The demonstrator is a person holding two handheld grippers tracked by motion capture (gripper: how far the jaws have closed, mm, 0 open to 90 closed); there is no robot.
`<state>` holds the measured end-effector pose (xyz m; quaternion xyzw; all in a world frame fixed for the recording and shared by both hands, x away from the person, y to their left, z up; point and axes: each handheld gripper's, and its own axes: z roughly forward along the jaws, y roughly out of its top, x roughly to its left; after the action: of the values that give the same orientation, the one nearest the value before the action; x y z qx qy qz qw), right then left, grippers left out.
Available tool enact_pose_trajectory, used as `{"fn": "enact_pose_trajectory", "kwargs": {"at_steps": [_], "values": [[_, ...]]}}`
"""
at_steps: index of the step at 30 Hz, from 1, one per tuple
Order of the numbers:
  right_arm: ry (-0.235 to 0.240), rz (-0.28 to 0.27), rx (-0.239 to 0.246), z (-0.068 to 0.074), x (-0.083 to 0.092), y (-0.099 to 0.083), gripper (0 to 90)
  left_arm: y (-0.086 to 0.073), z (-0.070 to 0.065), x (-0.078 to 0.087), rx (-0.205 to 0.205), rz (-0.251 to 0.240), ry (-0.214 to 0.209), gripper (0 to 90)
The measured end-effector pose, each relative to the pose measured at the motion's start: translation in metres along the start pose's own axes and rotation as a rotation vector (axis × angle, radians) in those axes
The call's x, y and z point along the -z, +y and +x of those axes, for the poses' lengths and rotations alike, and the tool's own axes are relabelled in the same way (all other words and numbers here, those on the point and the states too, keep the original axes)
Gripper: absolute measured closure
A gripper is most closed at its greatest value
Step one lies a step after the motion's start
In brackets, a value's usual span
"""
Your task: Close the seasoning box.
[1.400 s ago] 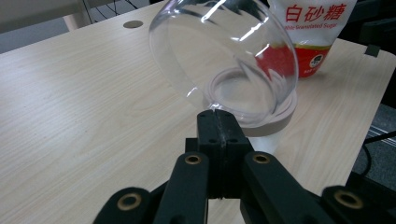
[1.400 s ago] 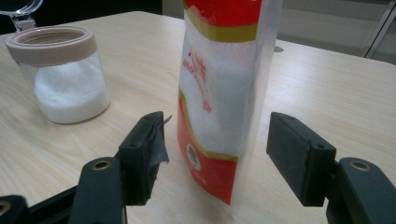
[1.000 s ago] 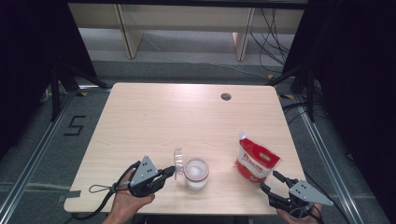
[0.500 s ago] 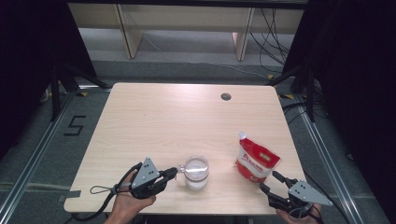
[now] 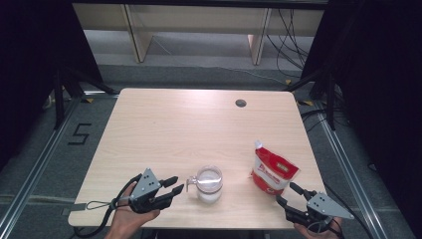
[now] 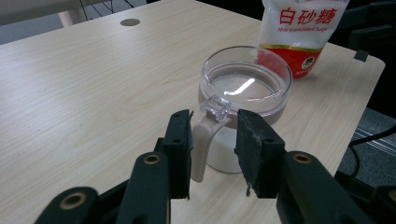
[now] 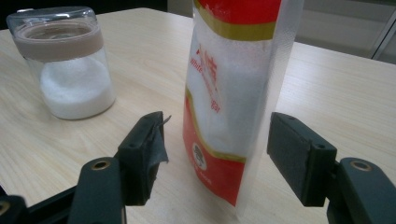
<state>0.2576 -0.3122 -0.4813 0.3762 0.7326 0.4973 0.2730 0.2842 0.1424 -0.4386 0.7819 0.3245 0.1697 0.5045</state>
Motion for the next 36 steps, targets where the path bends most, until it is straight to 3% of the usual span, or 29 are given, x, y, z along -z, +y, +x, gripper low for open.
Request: {"fn": "enact_pose_trajectory", "kwargs": {"at_steps": [6,7,8,10,14,19,20,23,27,29,31,32,33,34,36], "values": [[0.006,0.004,-0.012,0.001,0.0,0.0,37.1,-0.003,0.002,0.002,0.014,0.008,0.001,59.4],[0.002,-0.002,0.003,0.0,0.0,0.0,36.9,-0.004,0.003,0.003,0.011,0.012,-0.002,57.5],[0.007,0.001,-0.014,0.001,0.0,0.0,36.6,-0.005,0.004,0.003,0.028,0.02,0.002,52.0],[0.001,-0.004,-0.005,0.0,0.0,0.0,36.6,-0.007,0.005,0.003,0.036,0.016,-0.004,51.4],[-0.001,-0.012,-0.007,0.001,0.0,0.001,34.9,-0.011,0.008,0.006,0.047,0.028,0.016,46.1],[-0.014,-0.026,0.01,0.0,0.0,0.001,33.9,-0.011,0.008,0.01,0.042,0.031,0.02,42.8],[0.005,-0.009,-0.02,0.002,0.0,0.001,32.8,-0.013,0.008,0.011,0.03,0.045,0.018,39.2],[0.01,-0.008,-0.02,0.002,0.0,0.001,31.8,-0.014,0.007,0.01,0.038,0.057,0.018,35.8],[-0.014,-0.01,-0.032,0.001,0.0,0.001,26.2,-0.02,0.009,0.009,0.047,0.066,0.009,28.8],[-0.019,-0.009,-0.052,0.001,0.0,0.001,22.3,-0.023,0.011,0.01,0.045,0.086,0.017,23.8],[-0.027,-0.008,-0.042,0.0,0.0,0.001,20.8,-0.025,0.009,0.011,0.057,0.086,0.029,19.2],[-0.031,-0.015,-0.039,0.0,-0.001,0.0,19.9,-0.026,0.009,0.011,0.057,0.084,0.025,18.4],[-0.036,0.004,-0.07,0.002,0.001,0.0,19.1,-0.027,0.009,0.012,0.055,0.087,0.029,18.5],[-0.035,0.001,-0.038,0.0,0.001,0.0,18.6,-0.029,0.009,0.014,0.05,0.091,0.024,18.2],[-0.044,0.003,-0.049,0.001,0.002,0.0,18.2,-0.03,0.009,0.014,0.052,0.09,0.021,17.8]]}}
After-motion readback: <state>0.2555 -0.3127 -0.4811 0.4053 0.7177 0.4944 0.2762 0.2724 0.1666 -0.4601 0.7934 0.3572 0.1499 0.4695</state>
